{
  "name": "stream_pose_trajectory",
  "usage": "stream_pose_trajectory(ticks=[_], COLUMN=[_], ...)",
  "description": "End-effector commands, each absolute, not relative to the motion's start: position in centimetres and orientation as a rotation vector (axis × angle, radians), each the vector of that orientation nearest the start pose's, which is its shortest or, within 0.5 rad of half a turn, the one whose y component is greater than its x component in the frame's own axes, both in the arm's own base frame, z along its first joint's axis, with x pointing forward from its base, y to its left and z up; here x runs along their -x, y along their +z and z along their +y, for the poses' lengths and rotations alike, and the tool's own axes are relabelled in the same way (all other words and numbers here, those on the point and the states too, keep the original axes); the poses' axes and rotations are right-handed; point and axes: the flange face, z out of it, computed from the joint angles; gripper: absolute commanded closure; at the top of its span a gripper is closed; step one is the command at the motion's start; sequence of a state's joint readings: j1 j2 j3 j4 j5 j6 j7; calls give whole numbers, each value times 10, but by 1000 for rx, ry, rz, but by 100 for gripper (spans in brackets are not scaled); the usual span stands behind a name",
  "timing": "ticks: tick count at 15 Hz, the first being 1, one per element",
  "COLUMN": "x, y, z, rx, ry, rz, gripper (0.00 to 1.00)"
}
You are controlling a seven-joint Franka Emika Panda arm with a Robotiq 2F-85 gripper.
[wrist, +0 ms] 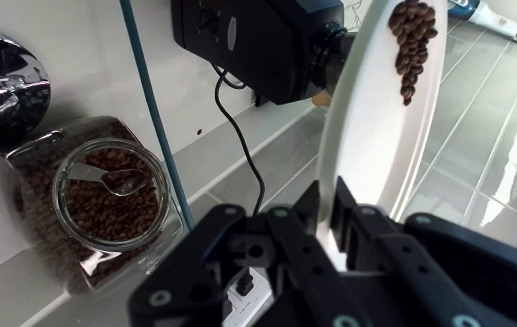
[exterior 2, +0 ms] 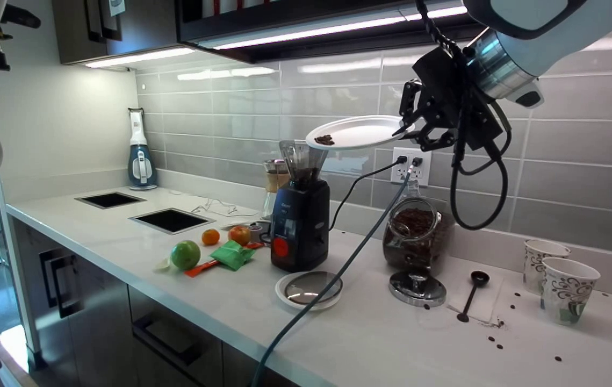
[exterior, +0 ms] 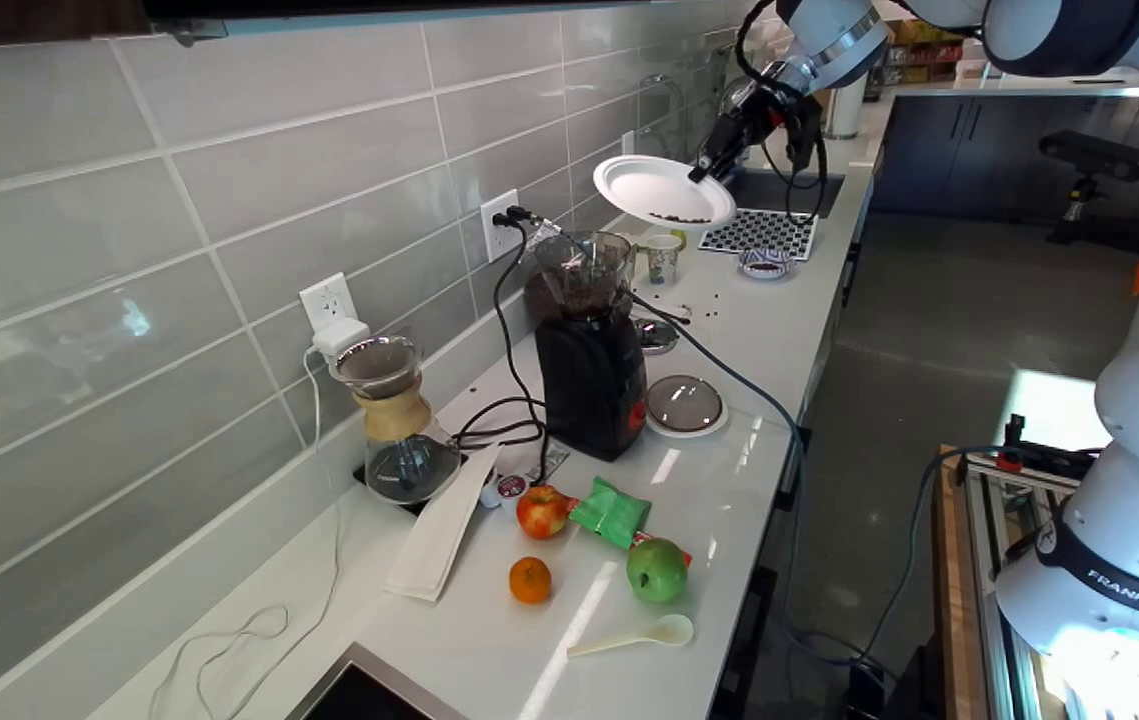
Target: Pour the coffee beans from the white plate into the coffeemaker.
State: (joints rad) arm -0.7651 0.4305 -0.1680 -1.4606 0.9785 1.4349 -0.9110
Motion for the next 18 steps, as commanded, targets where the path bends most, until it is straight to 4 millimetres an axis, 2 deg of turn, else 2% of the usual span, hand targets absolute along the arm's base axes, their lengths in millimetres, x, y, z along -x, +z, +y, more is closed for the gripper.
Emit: stream_pose_trajectory(ticks=[1, 12, 18], x=[-486, -527, -533], y=[459, 467, 471], z=[-451, -420, -404], rx=[2165, 2225, 2217], ry=[-580, -585, -581], rz=[209, 336, 291], gripper=[98, 98, 98])
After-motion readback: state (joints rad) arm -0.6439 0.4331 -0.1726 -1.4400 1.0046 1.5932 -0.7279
